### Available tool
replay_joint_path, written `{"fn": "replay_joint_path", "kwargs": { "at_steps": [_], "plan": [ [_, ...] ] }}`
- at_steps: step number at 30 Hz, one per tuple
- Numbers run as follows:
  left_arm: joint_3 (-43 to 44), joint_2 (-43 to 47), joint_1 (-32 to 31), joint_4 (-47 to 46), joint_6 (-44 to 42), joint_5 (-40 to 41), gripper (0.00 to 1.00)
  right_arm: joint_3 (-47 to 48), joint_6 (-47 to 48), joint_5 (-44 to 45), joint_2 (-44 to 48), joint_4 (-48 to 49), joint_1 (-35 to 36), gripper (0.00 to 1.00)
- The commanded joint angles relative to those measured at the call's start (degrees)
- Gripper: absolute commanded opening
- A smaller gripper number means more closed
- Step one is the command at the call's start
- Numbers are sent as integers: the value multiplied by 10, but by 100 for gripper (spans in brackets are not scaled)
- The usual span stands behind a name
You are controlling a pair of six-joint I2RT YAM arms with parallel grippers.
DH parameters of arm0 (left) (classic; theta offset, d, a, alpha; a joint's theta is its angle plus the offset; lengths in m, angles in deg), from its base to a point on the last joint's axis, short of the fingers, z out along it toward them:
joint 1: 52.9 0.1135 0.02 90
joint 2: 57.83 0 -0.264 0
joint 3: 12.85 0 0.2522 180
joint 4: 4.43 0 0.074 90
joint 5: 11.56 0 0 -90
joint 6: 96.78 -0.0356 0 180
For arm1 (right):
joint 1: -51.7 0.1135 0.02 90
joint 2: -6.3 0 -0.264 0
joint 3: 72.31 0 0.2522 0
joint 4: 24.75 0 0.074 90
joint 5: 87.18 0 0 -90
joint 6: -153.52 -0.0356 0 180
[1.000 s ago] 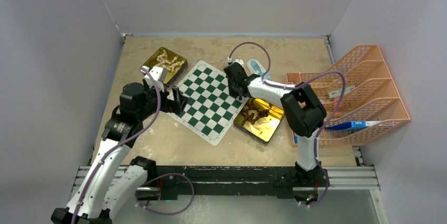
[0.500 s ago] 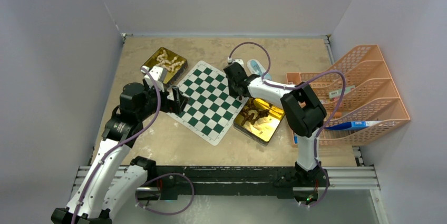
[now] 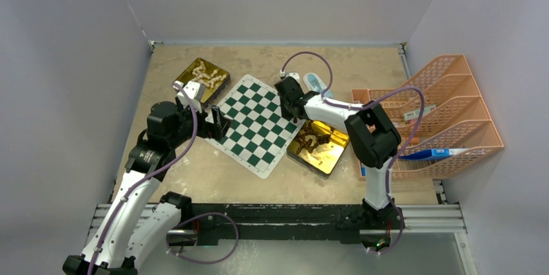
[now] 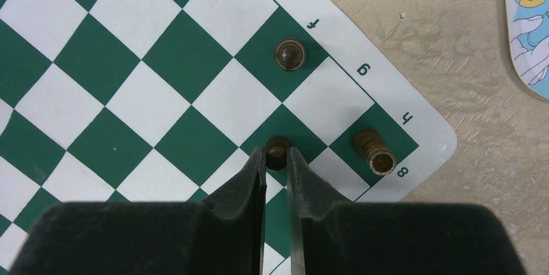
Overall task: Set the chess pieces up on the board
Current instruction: Place the chess piece on the chessboard.
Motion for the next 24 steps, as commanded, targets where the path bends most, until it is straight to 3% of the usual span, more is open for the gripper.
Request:
{"fn": "replay_joint_path", "kwargs": {
  "at_steps": [1,24],
  "plan": [
    [-3,3,1,-8,-4,6,96,3,-6,25,33,-2,-3,15],
    [-3,5,1,-8,-4,6,96,7,-6,15,32,-3,-4,25]
  ]
}}
